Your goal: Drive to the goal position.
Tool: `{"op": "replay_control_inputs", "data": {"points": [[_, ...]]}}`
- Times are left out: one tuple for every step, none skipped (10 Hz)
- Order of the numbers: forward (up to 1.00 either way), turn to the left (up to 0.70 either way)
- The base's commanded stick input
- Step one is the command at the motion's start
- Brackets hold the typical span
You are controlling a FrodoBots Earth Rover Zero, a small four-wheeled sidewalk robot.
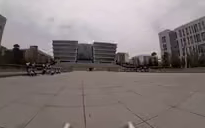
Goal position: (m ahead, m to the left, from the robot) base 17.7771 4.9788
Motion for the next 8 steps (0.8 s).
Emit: {"op": "replay_control_inputs", "data": {"points": [[0.50, -0.15], [0.50, -0.12], [0.50, -0.04], [0.50, 0.00], [0.50, 0.00], [0.50, 0.00], [0.50, 0.00], [0.50, 0.00]]}}
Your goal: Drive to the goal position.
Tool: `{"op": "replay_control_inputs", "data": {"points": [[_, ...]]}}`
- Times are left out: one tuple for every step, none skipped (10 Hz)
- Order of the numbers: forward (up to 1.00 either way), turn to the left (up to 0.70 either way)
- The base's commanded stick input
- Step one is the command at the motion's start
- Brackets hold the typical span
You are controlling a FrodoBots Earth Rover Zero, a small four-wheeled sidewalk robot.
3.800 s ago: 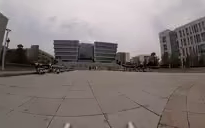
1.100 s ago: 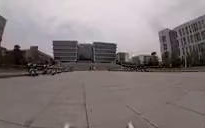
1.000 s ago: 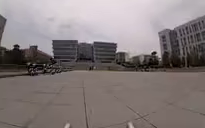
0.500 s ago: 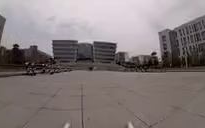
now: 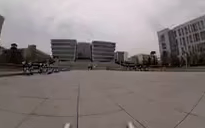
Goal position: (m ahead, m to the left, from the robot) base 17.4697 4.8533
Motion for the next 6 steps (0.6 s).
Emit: {"op": "replay_control_inputs", "data": {"points": [[0.50, 0.00], [0.50, 0.00], [0.50, 0.00], [0.50, 0.00], [0.50, 0.00], [0.50, 0.00]]}}
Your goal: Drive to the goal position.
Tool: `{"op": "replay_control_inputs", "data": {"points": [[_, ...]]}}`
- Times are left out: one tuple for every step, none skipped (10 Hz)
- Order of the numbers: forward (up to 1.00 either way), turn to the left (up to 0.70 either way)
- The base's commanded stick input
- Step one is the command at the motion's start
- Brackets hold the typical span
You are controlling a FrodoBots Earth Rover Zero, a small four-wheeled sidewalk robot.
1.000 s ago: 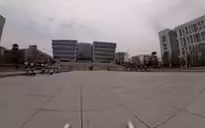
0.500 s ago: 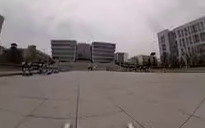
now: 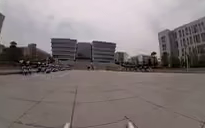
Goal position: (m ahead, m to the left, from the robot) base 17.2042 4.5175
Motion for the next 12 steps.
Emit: {"op": "replay_control_inputs", "data": {"points": [[0.50, 0.00], [0.50, 0.00], [0.50, 0.00], [0.50, 0.00], [0.50, 0.00], [0.50, 0.00], [0.50, 0.00], [0.50, 0.00], [0.50, 0.00], [0.50, 0.00], [0.50, 0.00], [0.50, 0.00]]}}
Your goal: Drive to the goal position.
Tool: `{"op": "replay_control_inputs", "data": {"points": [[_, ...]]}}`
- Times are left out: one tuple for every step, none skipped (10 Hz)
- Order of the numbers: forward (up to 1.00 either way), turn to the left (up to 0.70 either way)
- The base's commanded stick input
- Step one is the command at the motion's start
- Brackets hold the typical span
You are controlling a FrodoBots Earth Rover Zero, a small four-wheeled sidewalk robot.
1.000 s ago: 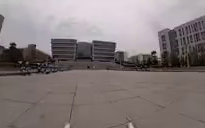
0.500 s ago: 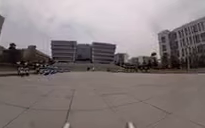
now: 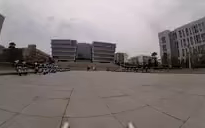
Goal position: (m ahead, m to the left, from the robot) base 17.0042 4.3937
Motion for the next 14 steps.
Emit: {"op": "replay_control_inputs", "data": {"points": [[0.50, 0.00], [0.50, 0.00], [0.50, 0.00], [0.50, 0.00], [0.50, 0.00], [0.50, 0.00], [0.50, 0.00], [0.50, 0.00], [0.50, 0.00], [0.50, 0.00], [0.50, 0.00], [0.50, 0.00], [0.50, 0.00], [0.50, 0.00]]}}
